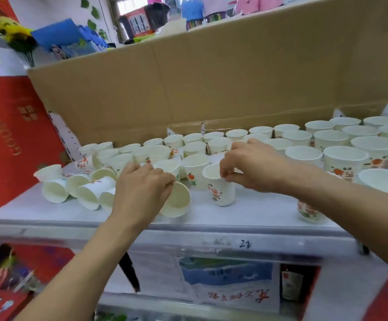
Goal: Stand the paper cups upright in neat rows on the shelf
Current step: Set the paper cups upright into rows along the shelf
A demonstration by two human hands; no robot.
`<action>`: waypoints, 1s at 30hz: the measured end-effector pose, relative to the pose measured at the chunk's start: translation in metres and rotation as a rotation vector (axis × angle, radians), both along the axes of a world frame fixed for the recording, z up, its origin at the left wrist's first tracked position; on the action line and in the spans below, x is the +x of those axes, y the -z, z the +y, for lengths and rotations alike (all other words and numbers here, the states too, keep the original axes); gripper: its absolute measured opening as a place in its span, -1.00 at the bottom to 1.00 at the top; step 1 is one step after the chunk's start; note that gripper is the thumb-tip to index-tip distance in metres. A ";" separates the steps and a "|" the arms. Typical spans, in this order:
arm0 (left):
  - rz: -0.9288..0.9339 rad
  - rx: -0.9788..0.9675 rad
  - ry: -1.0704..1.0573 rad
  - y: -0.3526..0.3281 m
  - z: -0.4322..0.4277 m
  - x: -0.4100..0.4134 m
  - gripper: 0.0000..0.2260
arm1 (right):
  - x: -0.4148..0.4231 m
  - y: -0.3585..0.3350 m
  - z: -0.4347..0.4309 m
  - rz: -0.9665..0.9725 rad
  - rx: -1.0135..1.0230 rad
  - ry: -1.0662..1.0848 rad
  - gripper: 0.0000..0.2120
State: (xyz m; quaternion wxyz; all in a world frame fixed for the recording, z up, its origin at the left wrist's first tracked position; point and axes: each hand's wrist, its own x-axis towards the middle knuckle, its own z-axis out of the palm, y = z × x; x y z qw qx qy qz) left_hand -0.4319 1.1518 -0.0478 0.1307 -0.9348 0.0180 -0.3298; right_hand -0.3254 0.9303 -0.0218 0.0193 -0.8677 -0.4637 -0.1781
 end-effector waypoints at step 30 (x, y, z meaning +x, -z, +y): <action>0.604 -0.369 0.432 -0.026 -0.058 0.082 -0.83 | -0.033 -0.022 -0.040 0.452 -0.124 0.377 -0.35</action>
